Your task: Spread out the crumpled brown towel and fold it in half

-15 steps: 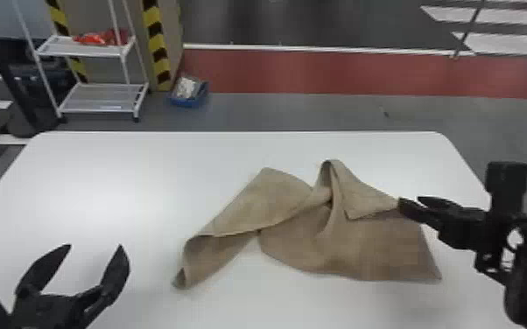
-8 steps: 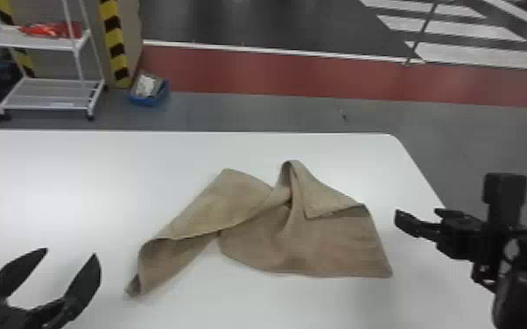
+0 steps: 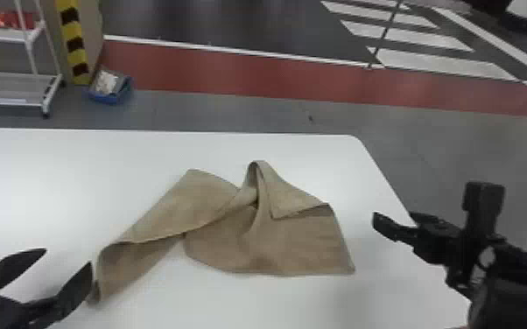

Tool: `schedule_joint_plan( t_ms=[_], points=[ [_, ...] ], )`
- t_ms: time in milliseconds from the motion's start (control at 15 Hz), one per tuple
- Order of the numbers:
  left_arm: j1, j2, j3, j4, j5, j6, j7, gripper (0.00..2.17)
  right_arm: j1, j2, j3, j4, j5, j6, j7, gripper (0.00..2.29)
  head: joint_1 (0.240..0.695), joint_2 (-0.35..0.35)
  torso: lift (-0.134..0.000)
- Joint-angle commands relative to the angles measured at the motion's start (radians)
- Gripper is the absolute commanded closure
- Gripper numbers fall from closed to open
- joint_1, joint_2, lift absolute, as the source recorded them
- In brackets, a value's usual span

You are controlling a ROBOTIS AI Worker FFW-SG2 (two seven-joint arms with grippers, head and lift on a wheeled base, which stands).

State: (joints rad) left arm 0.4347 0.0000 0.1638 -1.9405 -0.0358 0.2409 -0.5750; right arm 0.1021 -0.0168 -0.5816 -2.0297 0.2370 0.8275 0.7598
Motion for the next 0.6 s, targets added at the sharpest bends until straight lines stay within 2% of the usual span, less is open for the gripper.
schedule_joint_plan(
  t_ms=[0,333,533],
  points=[
    [-0.031,-0.003,-0.023,0.006,-0.032,0.056,-0.006,0.21,0.002,0.001,-0.01,-0.006,-0.007,0.003,0.003,0.07,0.695,-0.284,-0.124],
    [-0.083,-0.003,-0.07,0.023,-0.052,0.154,-0.02,0.22,0.01,0.005,-0.029,-0.018,-0.007,0.009,0.006,0.07,0.695,-0.314,-0.124],
    [-0.105,-0.003,-0.082,0.045,-0.073,0.16,-0.026,0.55,0.011,0.008,-0.038,-0.02,-0.011,0.009,0.016,0.07,0.695,-0.335,-0.124]
  ],
)
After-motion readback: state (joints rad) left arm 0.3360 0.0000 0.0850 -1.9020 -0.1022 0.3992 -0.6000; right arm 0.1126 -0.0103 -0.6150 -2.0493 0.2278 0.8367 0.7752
